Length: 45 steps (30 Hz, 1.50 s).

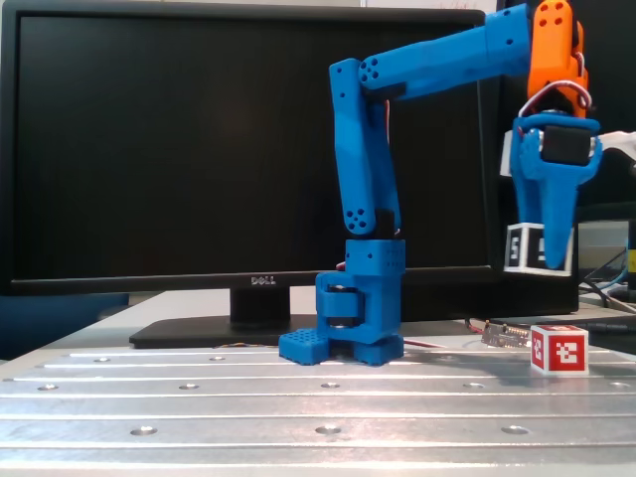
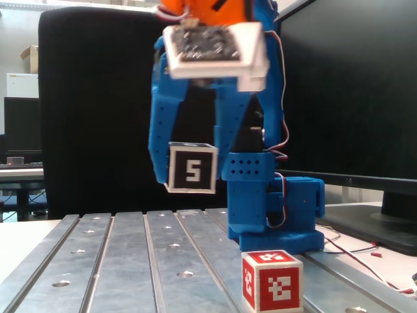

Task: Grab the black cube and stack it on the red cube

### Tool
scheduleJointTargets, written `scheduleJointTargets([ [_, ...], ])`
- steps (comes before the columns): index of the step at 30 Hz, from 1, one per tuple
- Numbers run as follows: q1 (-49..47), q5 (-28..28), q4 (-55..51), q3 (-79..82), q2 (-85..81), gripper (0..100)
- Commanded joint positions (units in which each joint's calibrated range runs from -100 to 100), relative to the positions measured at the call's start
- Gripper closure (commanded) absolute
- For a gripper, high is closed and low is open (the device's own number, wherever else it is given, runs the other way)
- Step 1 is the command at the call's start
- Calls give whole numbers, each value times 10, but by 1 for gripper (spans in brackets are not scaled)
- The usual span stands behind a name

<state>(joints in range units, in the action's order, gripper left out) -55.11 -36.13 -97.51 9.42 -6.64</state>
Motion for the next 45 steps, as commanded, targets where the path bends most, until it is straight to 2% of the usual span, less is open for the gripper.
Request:
scheduleJointTargets([
  [1,-27,-12,15,-1,-24,82],
  [13,-88,-52,37,35,-24,82],
  [45,-126,-54,79,47,-22,82],
])
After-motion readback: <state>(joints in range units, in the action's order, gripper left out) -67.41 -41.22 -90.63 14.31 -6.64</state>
